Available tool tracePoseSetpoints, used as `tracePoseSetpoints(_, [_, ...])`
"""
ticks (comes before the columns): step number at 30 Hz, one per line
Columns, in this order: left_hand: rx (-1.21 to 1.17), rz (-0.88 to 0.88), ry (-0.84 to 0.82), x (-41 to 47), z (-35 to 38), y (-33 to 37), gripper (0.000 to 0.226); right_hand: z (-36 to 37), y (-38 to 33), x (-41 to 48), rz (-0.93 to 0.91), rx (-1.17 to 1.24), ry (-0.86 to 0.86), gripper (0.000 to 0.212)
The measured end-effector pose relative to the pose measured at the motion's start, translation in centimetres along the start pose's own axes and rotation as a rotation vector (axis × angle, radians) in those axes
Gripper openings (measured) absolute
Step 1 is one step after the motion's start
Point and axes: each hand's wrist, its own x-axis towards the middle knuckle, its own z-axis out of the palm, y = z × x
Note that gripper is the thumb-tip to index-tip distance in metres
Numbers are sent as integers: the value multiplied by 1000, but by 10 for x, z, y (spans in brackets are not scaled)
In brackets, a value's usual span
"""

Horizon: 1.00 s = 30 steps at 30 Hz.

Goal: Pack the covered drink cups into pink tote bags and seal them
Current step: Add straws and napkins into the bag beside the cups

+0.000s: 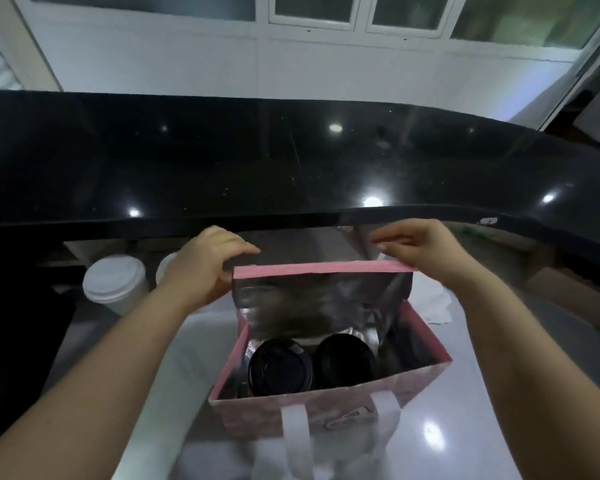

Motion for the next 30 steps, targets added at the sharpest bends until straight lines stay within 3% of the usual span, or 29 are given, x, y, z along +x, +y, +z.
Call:
tracePoseSetpoints(2, [2, 22, -99, 3, 12, -2, 32, -2, 18, 13, 5, 300, -109, 23])
tracePoseSetpoints(3, [-1, 3, -159, 6, 16, -1, 45, -2, 28, 20, 9, 394, -179, 27])
tracePoseSetpoints(4, [-12, -12, -205, 9, 21, 0, 56, -1, 38, 26, 12, 448, -234, 29])
tracePoseSetpoints(6, [-22, -51, -253, 14, 32, 1, 52, 8, 56, 37, 30, 458, -286, 30])
tracePoseSetpoints(10, [-83, -91, -369, 25, 60, -7, 39, 37, 86, 59, 60, 262, -318, 22])
tracePoseSetpoints(14, [-176, -100, -491, 33, 91, -19, 66, 69, 108, 73, -31, -18, -395, 34])
tracePoseSetpoints(17, [-135, -77, -585, 35, 112, -33, 59, 90, 120, 81, -173, -180, -434, 29])
tracePoseSetpoints(19, [-101, -65, -544, 32, 124, -43, 48, 102, 126, 85, -245, -246, -431, 32])
tracePoseSetpoints(22, [-46, -67, -457, 27, 137, -49, 59, 118, 137, 88, -259, -308, -346, 38])
tracePoseSetpoints(30, [-12, -141, -339, 37, 156, -47, 42, 134, 147, 101, -246, -344, -269, 24])
